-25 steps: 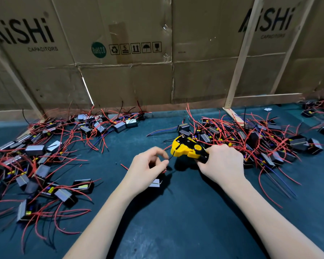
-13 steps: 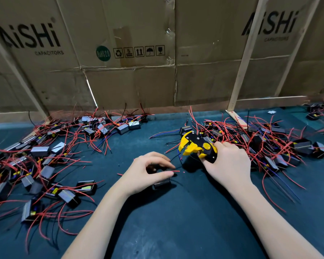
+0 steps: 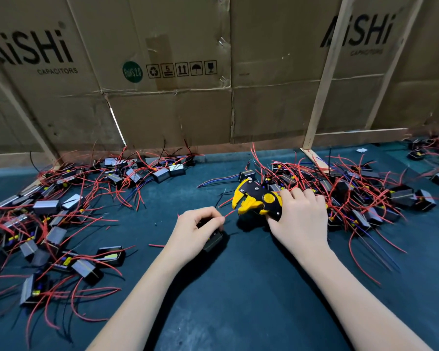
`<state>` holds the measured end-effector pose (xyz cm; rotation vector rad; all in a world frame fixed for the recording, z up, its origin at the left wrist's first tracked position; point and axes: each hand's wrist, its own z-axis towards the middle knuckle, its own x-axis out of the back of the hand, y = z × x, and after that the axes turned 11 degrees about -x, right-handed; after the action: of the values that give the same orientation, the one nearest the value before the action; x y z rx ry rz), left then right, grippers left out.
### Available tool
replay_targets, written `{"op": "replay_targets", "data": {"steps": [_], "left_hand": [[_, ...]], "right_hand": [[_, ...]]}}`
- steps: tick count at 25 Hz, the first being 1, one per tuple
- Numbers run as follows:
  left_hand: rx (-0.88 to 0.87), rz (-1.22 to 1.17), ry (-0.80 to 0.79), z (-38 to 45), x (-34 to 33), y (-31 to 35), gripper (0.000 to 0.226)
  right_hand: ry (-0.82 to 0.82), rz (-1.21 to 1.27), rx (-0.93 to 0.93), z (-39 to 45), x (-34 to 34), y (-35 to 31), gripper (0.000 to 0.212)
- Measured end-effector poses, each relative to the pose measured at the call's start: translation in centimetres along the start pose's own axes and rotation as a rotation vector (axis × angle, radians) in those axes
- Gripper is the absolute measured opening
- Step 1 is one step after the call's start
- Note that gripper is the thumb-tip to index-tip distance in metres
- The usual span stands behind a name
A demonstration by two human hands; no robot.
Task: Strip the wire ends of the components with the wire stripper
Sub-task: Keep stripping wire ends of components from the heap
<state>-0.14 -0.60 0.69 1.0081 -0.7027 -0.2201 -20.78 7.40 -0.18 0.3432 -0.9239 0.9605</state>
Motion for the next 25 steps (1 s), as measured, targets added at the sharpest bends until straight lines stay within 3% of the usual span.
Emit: {"op": "replay_targets", "data": {"steps": [12,20,25], "left_hand": [[0.054,0.097,0.123,0.0,-0.6,0.7,0.026],[0.037,0.105,0.063,-0.2,-0.4,1.0,0.026],[-0.032,0.099,0.015,-0.1,0.1,1.4,0.028]], "right_hand": [[-0.017,0.045,0.022,-0.3,0.3,-0.7,0.040],[-0.184,-0.045,-0.008,-0.1,0.8,-0.8,0.032],[-0.175,-0.013,-0.050,-0.2,1.2,-0.7,0.034]]}}
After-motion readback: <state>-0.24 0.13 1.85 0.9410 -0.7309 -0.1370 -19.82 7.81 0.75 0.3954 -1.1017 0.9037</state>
